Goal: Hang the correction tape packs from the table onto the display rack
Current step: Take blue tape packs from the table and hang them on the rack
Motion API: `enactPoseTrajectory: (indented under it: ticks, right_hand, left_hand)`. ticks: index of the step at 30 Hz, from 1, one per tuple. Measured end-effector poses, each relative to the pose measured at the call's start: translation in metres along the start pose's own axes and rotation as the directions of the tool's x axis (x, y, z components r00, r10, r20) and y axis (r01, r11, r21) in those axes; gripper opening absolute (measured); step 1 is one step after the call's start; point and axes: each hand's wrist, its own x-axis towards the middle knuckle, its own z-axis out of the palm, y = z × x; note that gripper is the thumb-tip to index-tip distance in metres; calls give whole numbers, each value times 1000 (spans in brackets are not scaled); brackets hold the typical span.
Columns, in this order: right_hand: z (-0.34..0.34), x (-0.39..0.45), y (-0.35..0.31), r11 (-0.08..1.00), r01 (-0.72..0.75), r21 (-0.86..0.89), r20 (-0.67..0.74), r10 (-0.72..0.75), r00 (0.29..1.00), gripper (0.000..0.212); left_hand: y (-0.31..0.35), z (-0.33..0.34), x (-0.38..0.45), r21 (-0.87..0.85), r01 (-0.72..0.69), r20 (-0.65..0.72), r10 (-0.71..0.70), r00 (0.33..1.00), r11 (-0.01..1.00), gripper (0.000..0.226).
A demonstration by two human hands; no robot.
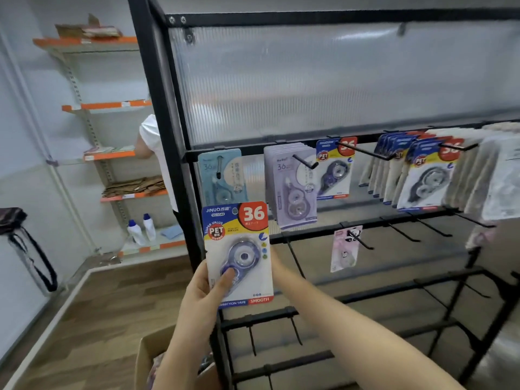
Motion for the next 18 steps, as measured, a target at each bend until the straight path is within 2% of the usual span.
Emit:
enactPoseTrajectory:
  ticks: [1,3,4,6,7,8,9,10,11,12,13,15,18]
  right_hand:
    - [-10,-6,3,999,-41,-10,20,41,999,34]
    - [-30,-28,0,995,-6,-97,65,12,998,35]
    - [-44,-36,2,952,96,-290,121,-63,991,33]
    - [-69,-54,-1,883,215,-417,177,-153,972,32]
    - [-85,-60,-1,868,266,-420,202,-197,959,32]
    - [-98,-67,0,872,264,-413,199,-196,960,32]
    - [-115,-77,-3,836,270,-477,206,-192,959,32]
    - [-129,-81,-4,772,258,-580,146,-213,966,29]
    - [-147,-85,-5,697,239,-676,121,-215,969,22]
    - [-166,-88,-3,672,223,-706,99,-219,971,11]
    - [-181,-89,-4,683,190,-705,77,-192,978,16]
    - [-208,-88,-7,562,138,-815,40,-183,982,30]
    - [-237,-79,-5,474,133,-870,21,-234,972,31]
  left_hand:
    - [-3,9,-1,0,5,16,-5,1000,1000,40]
    - [-7,28,-3,12,1,46,-2,999,1000,40]
    - [-9,39,-4,15,-6,61,5,998,1000,40]
    - [-11,62,-7,13,-13,88,12,996,1000,40]
    - [-12,74,-8,14,-19,101,17,995,1000,40]
    - [-13,87,-8,14,-28,111,26,993,1000,37]
    - [-14,100,-8,9,-41,120,40,992,999,32]
    - [-15,114,-7,5,-55,129,53,990,999,28]
    - [-15,128,-5,2,-66,139,65,988,998,25]
    - [-14,143,-2,1,-76,150,75,986,997,24]
    - [-14,158,0,1,-84,161,83,983,996,24]
    - [-12,185,7,7,-100,175,98,980,995,24]
    - [-9,217,19,11,-127,192,123,974,992,25]
